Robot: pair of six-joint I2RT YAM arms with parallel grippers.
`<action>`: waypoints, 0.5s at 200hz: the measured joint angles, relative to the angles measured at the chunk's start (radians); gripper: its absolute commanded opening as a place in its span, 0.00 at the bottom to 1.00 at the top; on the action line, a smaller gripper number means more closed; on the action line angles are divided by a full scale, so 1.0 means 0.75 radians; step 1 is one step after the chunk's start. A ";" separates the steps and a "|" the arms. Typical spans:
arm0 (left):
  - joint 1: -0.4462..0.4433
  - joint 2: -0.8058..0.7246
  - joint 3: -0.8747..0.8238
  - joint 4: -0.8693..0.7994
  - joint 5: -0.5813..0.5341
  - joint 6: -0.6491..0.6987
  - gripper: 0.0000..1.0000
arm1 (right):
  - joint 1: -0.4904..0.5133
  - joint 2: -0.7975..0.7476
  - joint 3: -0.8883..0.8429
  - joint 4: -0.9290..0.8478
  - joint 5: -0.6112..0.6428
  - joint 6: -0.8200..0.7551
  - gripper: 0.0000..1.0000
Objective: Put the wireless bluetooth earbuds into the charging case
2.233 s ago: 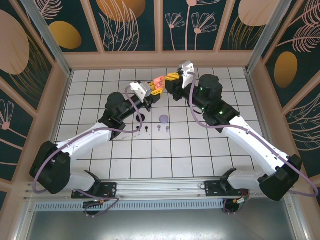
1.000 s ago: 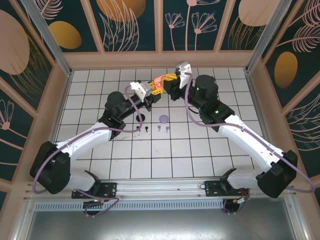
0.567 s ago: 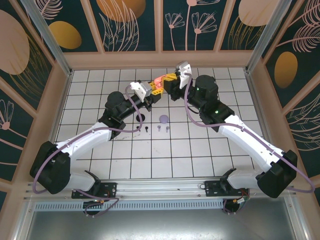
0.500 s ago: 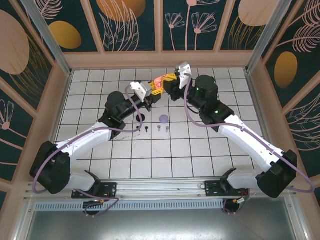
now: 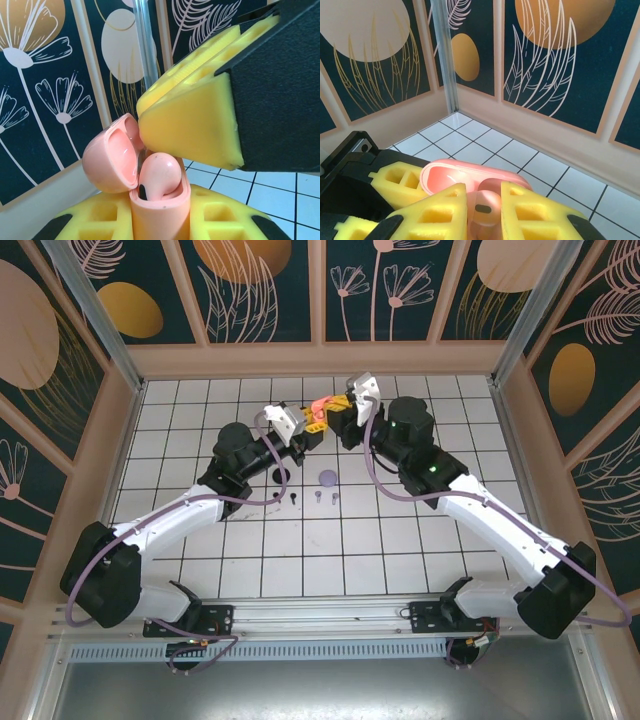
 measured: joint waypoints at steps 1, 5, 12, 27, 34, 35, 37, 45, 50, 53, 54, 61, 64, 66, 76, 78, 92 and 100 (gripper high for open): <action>0.000 0.000 0.000 0.000 0.000 0.000 0.00 | 0.000 0.000 -0.001 0.000 0.001 0.000 0.18; -0.001 0.001 0.000 0.001 0.003 0.000 0.00 | 0.000 -0.003 -0.002 0.001 0.003 0.000 0.19; -0.002 0.002 0.001 0.000 0.004 0.000 0.00 | 0.001 -0.005 -0.005 0.001 0.005 -0.001 0.20; -0.002 0.004 0.001 0.001 0.006 0.000 0.00 | 0.003 -0.008 -0.008 -0.001 0.010 -0.001 0.21; -0.002 0.004 0.001 0.001 0.008 -0.001 0.00 | 0.003 -0.008 -0.010 0.000 0.010 -0.001 0.21; -0.002 0.004 0.001 0.001 0.008 0.000 0.00 | 0.003 -0.009 -0.010 0.000 0.010 -0.001 0.22; -0.002 0.004 0.001 0.001 0.008 -0.001 0.00 | 0.003 -0.009 -0.011 0.001 0.010 -0.001 0.22; -0.002 0.005 0.001 0.000 0.009 0.000 0.00 | 0.003 -0.010 -0.014 0.001 0.012 -0.002 0.23; -0.002 0.006 0.001 0.000 0.010 -0.001 0.00 | 0.003 -0.012 -0.016 0.001 0.013 -0.002 0.25; -0.002 0.007 0.001 0.000 0.010 0.000 0.00 | 0.003 -0.013 -0.017 0.001 0.014 -0.006 0.25; -0.002 0.007 0.001 0.000 0.010 0.000 0.00 | 0.003 -0.013 -0.018 0.001 0.014 -0.006 0.26; -0.002 0.007 0.001 0.000 0.011 0.000 0.00 | 0.002 -0.015 -0.020 0.000 0.015 -0.011 0.26; -0.002 0.007 0.001 0.000 0.013 -0.001 0.00 | 0.002 -0.015 -0.021 0.001 0.017 -0.011 0.27; -0.002 0.007 0.001 0.000 0.013 0.000 0.00 | 0.003 -0.015 -0.022 0.001 0.019 -0.013 0.27; -0.002 0.008 0.001 0.000 0.015 0.000 0.00 | 0.003 -0.017 -0.025 0.001 0.021 -0.015 0.28; -0.002 0.008 0.001 0.000 0.014 0.000 0.00 | 0.003 -0.018 -0.025 0.001 0.022 -0.016 0.29; -0.002 0.010 0.002 0.001 0.013 -0.001 0.00 | 0.003 -0.023 -0.030 -0.002 0.030 -0.021 0.30; -0.002 0.010 0.006 0.004 0.013 0.000 0.00 | 0.003 -0.025 -0.035 -0.009 0.036 -0.022 0.31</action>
